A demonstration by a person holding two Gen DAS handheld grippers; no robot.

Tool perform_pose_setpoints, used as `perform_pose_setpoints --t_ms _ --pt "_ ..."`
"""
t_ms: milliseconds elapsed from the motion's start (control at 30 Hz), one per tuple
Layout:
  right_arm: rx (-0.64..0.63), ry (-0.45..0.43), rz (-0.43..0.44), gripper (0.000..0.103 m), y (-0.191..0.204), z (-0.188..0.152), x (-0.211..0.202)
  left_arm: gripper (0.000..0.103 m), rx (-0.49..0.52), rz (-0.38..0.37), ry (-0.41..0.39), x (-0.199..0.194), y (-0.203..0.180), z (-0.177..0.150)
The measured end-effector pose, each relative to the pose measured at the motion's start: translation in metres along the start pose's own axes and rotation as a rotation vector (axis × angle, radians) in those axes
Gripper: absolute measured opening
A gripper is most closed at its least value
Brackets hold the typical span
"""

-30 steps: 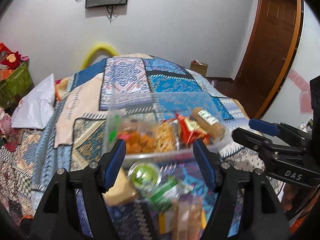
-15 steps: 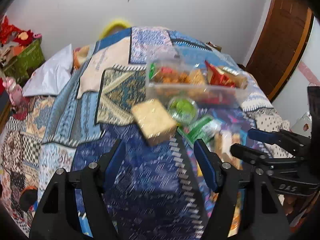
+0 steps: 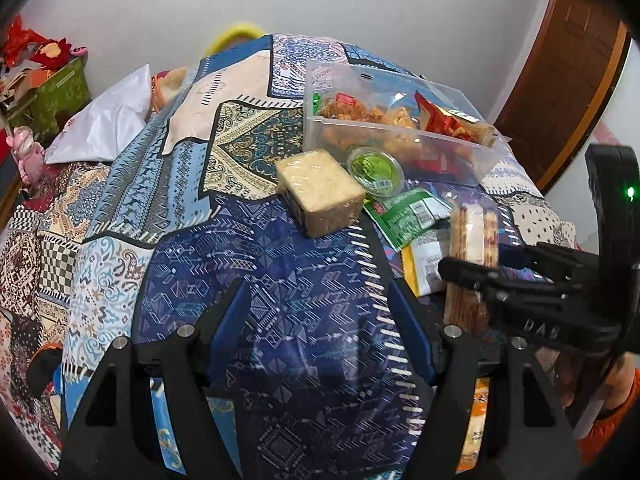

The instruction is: Organize snacks

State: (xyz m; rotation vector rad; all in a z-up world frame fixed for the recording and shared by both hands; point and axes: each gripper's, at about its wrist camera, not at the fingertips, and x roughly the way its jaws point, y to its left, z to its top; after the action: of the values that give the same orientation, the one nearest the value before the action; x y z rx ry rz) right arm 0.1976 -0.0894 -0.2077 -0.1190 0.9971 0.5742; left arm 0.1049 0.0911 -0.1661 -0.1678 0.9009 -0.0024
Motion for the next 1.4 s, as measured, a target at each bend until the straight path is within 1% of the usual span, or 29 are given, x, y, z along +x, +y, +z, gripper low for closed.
perform_pose_setpoints --t_ms 200,333,433,600,767,833,900,933,967,1000,1133,1233,1333,1400 --pt "0.023 -0.062 0.001 0.048 -0.010 -0.004 -0.028 0.070 0.042 -0.024 0.009 -0.008 -0.025 -0.009" --pt "0.032 -0.105 -0.016 0.047 -0.014 -0.005 -0.044 0.070 0.058 -0.051 0.013 -0.013 -0.043 -0.016" --pt "0.049 -0.127 -0.014 0.041 -0.022 -0.006 -0.054 0.070 0.075 -0.066 0.033 -0.012 -0.060 -0.022" --pt "0.068 -0.150 -0.023 0.041 -0.036 -0.013 -0.065 0.070 0.121 -0.078 0.068 -0.007 -0.084 -0.036" --pt "0.083 -0.169 -0.016 0.041 -0.042 -0.019 -0.074 0.070 0.136 -0.074 0.108 0.003 -0.093 -0.050" --pt "0.086 -0.178 -0.016 0.041 -0.044 -0.020 -0.078 0.066 0.133 -0.071 0.112 0.006 -0.093 -0.052" --pt "0.091 -0.186 -0.014 0.041 -0.047 -0.020 -0.081 0.049 0.114 -0.079 0.123 0.009 -0.090 -0.055" --pt "0.092 -0.189 -0.014 0.041 -0.048 -0.020 -0.082 0.045 0.102 -0.089 0.130 0.011 -0.089 -0.056" --pt "0.093 -0.193 -0.013 0.041 -0.049 -0.020 -0.084 0.036 0.088 -0.104 0.138 0.013 -0.087 -0.057" --pt "0.094 -0.197 -0.013 0.041 -0.050 -0.020 -0.085 0.035 0.083 -0.112 0.145 0.015 -0.086 -0.058" --pt "0.097 -0.209 -0.012 0.041 -0.052 -0.018 -0.089 0.034 0.092 -0.127 0.128 0.013 -0.086 -0.058" --pt "0.099 -0.216 -0.009 0.041 -0.053 -0.016 -0.091 0.034 0.089 -0.112 0.097 0.007 -0.086 -0.054" --pt "0.096 -0.228 -0.008 0.041 -0.054 -0.012 -0.095 0.034 0.077 -0.107 0.065 0.002 -0.083 -0.044" --pt "0.093 -0.238 -0.006 0.041 -0.054 -0.009 -0.097 0.034 0.081 -0.091 0.030 -0.004 -0.082 -0.033"
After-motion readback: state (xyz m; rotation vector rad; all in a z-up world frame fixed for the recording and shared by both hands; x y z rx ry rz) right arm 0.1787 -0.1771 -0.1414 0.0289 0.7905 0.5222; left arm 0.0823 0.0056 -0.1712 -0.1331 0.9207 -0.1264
